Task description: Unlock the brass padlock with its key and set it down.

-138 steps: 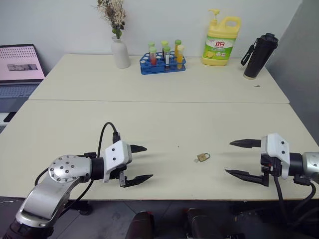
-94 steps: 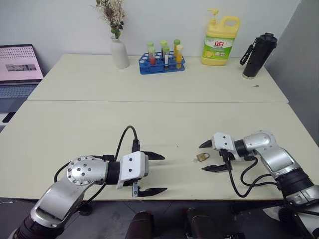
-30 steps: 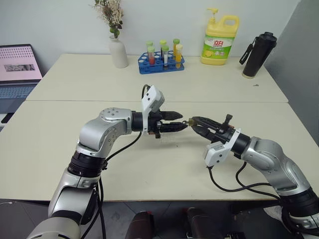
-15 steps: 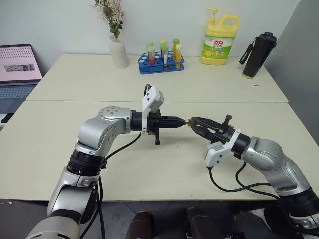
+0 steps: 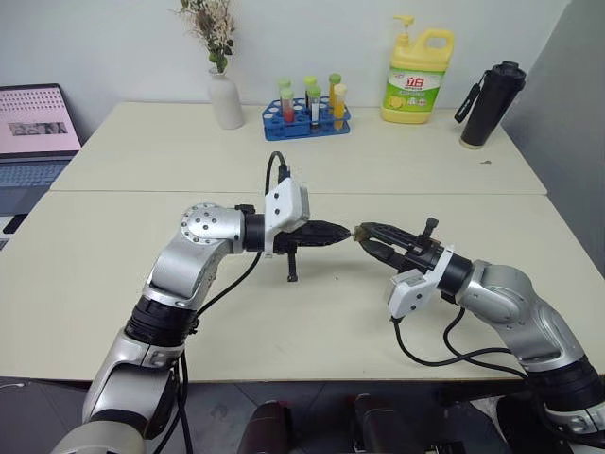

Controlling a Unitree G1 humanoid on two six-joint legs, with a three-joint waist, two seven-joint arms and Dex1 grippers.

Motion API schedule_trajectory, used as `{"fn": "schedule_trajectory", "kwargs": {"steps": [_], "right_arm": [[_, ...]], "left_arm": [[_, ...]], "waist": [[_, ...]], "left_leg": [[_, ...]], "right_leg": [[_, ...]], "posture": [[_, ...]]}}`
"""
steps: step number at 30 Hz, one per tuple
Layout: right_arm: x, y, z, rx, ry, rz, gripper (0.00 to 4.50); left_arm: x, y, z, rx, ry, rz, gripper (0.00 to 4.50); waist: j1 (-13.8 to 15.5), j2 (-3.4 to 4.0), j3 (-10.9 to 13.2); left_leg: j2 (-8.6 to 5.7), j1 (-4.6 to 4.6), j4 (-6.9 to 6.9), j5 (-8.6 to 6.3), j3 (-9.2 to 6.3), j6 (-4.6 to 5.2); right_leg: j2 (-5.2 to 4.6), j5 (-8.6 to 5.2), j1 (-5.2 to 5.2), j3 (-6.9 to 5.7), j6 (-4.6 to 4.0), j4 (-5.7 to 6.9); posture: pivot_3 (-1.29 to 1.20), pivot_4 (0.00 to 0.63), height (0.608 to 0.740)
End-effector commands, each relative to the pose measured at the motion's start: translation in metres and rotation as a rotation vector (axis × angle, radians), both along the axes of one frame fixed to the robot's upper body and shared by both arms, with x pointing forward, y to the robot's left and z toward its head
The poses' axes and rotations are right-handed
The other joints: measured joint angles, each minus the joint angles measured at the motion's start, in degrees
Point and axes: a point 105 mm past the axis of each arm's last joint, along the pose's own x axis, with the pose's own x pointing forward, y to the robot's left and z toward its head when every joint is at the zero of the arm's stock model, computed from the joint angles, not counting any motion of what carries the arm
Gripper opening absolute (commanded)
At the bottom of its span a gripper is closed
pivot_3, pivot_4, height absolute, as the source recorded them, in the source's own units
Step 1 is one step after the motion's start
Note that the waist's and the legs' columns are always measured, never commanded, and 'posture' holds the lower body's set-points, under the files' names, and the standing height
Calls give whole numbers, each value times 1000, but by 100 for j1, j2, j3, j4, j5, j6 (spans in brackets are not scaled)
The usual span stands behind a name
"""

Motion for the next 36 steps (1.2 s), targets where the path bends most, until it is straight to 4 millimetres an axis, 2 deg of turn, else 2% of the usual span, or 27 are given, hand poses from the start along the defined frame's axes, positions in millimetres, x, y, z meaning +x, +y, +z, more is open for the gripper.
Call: {"fn": "schedule_trajectory", "kwargs": {"steps": [1, 7, 9, 12, 15, 19, 23, 27, 31, 36], "right_arm": [[2, -2, 20, 54, -55, -7, 936], [1, -1, 20, 54, -57, -4, 936], [1, -1, 20, 52, -60, -3, 936], [1, -1, 21, 51, -62, -3, 936], [1, -1, 20, 47, -61, -2, 936], [2, -2, 20, 42, -62, -4, 936], [2, -4, 20, 39, -60, -7, 936], [2, -4, 18, 33, -58, -7, 936], [1, 0, 18, 31, -60, 10, 936], [-1, 2, 19, 34, -61, 25, 936]], "left_arm": [[-6, -11, -1, 28, -190, -77, 0], [1, -13, 2, -5, -283, -67, 0], [3, -13, 2, -16, -264, -61, 0], [6, -12, 4, -68, -104, -22, 0], [10, -10, 7, -83, -46, 1, 608], [16, -4, 10, -90, 56, 41, 1900], [14, 9, 6, -75, 228, 62, 3216], [8, 8, 14, -113, 308, 57, 4493], [-2, -4, 21, -171, 390, 25, 4500], [2, -14, 21, -194, 414, 67, 4500]], "waist": [[4, 0, 0], [7, 0, 0], [5, 0, 0], [2, 0, 0], [0, 0, 0], [-4, 0, 0], [-21, 0, 0], [-9, 0, 0], [0, 0, 0], [-2, 0, 0]], "left_leg": [[-1, 0, 1, 0, 2, 0], [-2, 0, 1, 0, 9, 1], [-1, -1, 1, -1, 8, 1], [-1, -1, 1, -1, 7, 1], [-1, -1, 1, -1, 4, 1], [-2, 0, 1, -1, 1, 1], [-1, 1, 0, 0, -2, 1], [3, -1, 1, 0, -6, 1], [2, -2, 4, 0, -6, 1], [1, -1, 6, 0, -7, 0]], "right_leg": [[0, 0, 0, 0, 0, 0], [1, 0, 1, -1, 0, -1], [1, 0, 1, -2, 1, -1], [1, -2, 1, -3, 3, -1], [3, -4, 1, -6, 7, 0], [4, -4, 1, -7, 7, 1], [5, -4, 0, -7, 7, 1], [4, -4, 0, -8, 7, 1], [1, -4, 1, -6, 7, 1], [0, -3, 2, -4, 6, 2]], "posture": [[0, 150, 740], [0, 150, 740], [0, 150, 740], [0, 150, 740], [0, 150, 740], [0, 150, 740], [0, 150, 740], [0, 150, 740], [0, 150, 740], [0, 150, 740]]}}
